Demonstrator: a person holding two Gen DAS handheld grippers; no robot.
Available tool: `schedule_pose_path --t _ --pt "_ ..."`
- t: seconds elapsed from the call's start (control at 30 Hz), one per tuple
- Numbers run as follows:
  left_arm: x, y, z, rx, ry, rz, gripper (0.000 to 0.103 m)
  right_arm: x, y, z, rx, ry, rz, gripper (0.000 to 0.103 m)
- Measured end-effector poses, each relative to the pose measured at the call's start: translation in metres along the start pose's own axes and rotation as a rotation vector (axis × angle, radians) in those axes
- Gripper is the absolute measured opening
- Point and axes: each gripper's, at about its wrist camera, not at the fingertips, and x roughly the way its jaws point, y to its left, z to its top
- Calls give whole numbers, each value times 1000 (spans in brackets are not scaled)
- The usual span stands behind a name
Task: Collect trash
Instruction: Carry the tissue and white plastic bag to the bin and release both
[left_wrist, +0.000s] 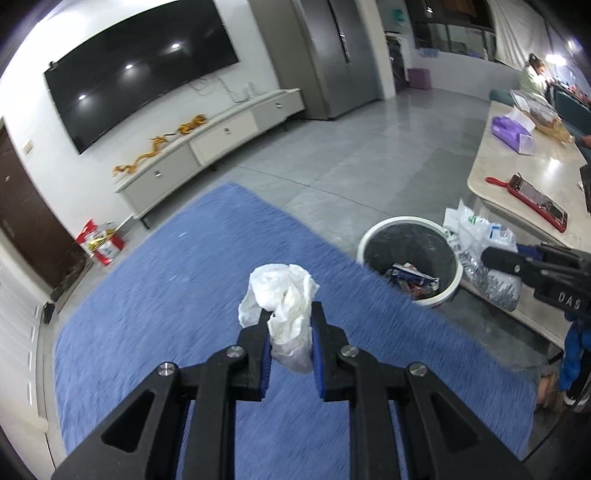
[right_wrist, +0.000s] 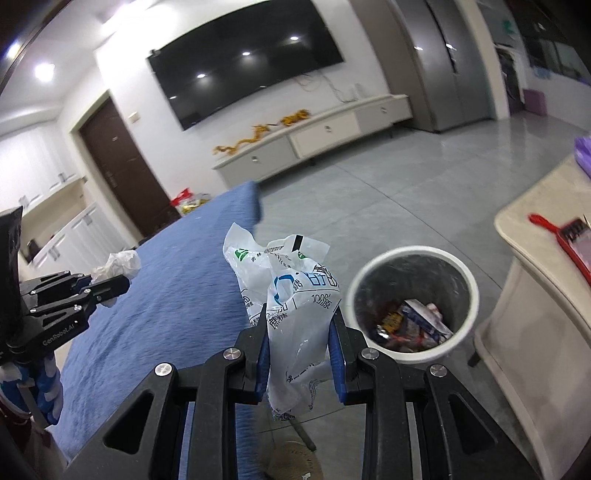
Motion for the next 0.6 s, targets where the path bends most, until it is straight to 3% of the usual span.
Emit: schedule_pose_path --t 0.27,0.6 --pt "63 -53 65 78 47 -100 19 41 -50 25 70 33 -84 27" --pt "137 -90 125 0 129 -256 20 93 -94 52 138 78 -149 29"
